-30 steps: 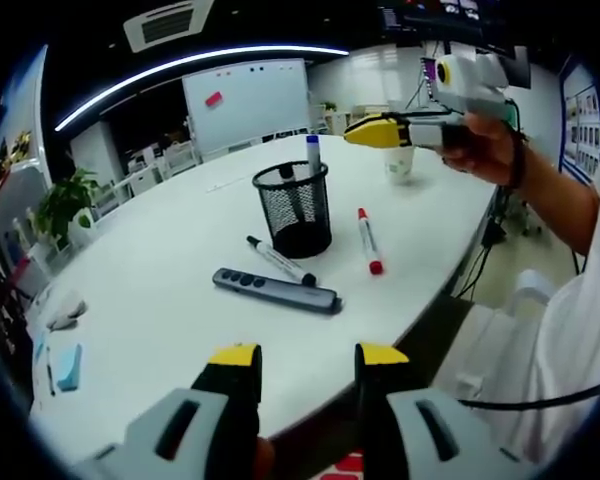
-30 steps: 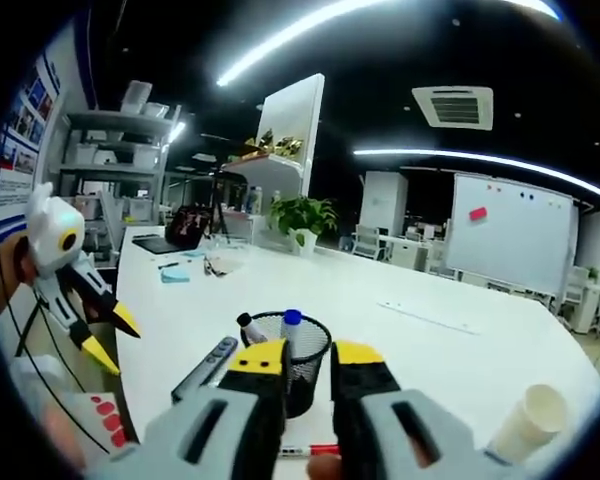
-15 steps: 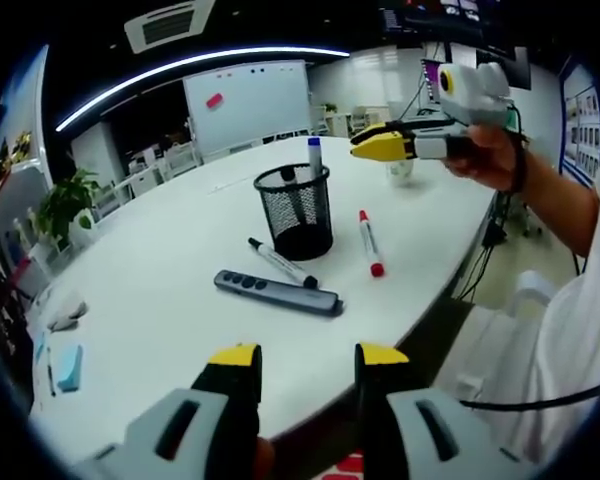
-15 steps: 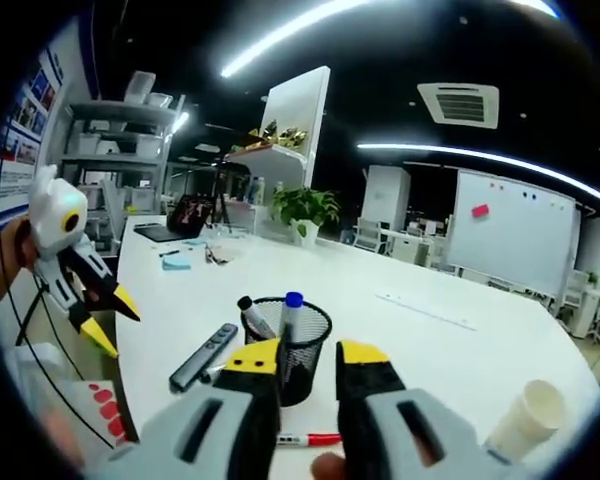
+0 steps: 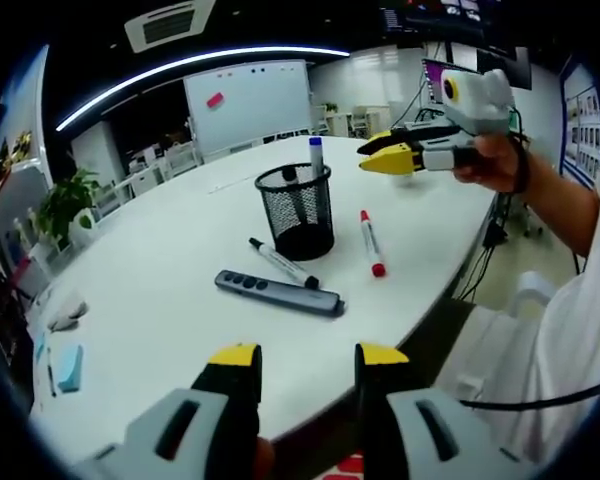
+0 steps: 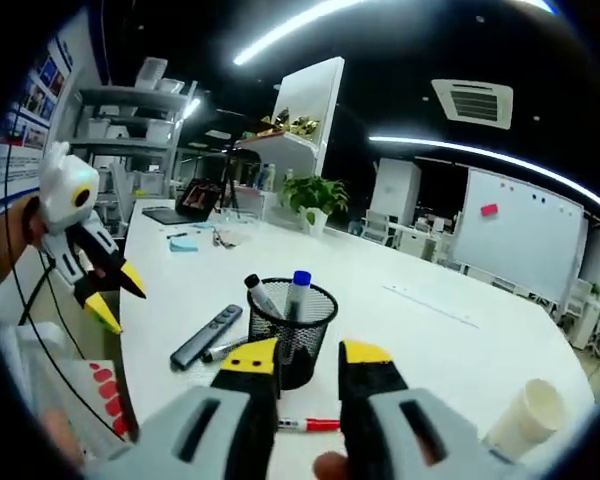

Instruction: Place the scattered laser pointers and whiteboard markers into the pen holder and stack the scattered paper cups together

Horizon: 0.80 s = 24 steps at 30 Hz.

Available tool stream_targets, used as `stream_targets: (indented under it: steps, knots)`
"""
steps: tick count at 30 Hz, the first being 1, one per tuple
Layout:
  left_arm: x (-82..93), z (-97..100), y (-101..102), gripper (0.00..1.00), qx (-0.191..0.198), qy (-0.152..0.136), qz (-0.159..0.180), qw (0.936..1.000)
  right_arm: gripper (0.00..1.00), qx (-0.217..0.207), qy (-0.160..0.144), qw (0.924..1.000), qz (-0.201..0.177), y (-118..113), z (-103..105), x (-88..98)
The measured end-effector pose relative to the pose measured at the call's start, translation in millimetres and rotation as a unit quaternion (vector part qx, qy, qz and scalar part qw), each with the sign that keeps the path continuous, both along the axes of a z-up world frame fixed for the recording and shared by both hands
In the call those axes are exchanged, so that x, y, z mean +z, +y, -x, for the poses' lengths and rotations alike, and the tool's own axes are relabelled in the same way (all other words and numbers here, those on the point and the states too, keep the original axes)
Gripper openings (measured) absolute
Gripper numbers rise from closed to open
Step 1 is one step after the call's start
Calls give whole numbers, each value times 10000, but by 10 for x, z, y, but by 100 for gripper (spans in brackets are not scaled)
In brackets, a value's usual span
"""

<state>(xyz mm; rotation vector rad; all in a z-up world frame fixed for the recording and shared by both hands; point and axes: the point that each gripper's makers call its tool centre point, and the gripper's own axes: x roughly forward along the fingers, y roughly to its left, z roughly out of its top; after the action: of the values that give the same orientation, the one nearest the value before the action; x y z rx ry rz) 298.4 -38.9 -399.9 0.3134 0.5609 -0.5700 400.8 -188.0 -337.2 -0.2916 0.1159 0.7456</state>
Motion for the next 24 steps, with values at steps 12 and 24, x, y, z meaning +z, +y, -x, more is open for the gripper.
stream_targets:
  steps: [12,24]
  knots:
    - [4,-8,-23,38,-28,-6,10,10000,25,428,132,9986,294,77,115,-169]
    - [-3,-2,-3,38,3,-2,21,10000,27,844,195,9935,744,151,190,-334]
